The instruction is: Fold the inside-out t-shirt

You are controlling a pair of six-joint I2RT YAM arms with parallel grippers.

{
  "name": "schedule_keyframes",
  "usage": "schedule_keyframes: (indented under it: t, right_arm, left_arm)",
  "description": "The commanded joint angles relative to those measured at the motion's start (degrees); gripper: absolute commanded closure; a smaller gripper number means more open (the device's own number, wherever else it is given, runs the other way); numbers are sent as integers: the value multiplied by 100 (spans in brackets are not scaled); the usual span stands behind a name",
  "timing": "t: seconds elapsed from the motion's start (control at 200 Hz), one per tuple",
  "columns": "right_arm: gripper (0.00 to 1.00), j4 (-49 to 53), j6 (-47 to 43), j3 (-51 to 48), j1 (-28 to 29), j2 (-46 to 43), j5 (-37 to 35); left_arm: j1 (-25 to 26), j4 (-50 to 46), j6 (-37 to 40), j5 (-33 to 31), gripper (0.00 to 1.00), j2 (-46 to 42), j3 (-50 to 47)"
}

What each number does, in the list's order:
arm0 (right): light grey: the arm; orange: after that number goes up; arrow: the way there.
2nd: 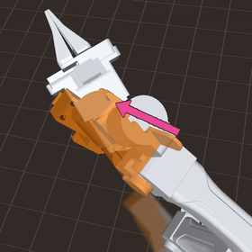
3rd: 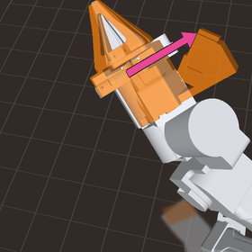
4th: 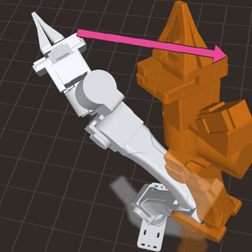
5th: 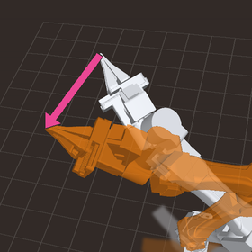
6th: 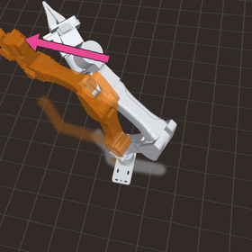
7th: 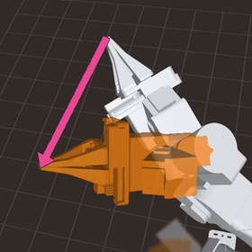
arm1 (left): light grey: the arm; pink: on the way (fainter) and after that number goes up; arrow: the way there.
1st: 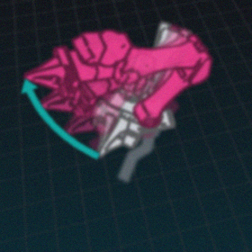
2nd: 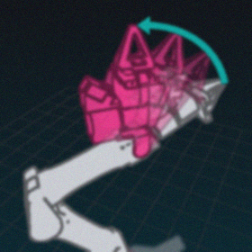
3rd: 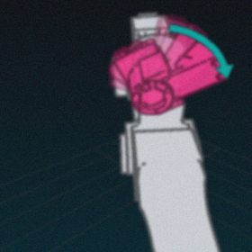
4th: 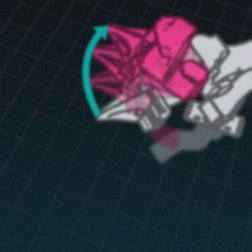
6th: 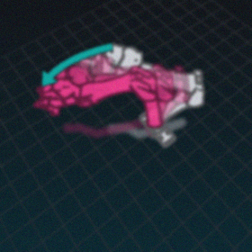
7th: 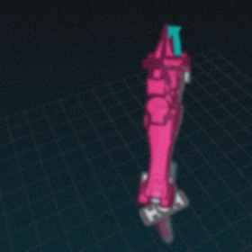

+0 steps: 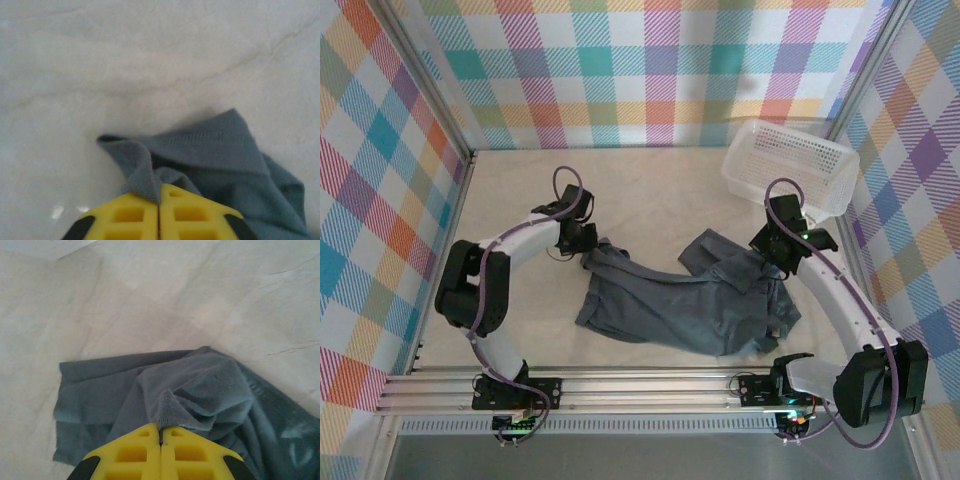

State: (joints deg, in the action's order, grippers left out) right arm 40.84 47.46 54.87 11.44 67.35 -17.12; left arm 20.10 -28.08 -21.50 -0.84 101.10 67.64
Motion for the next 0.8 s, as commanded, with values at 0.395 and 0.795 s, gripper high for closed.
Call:
schedule_keyframes:
  t: [0.395,0.795]
  right_arm:
    - [100,-314,-124,-198,-10,-608,583]
    - [100,-369,-9,-288,-15,-584,989]
  left_arm:
    - [24,-530,28,-552,76,-855,-230]
    - [38,292,215,99,72,-350,-387]
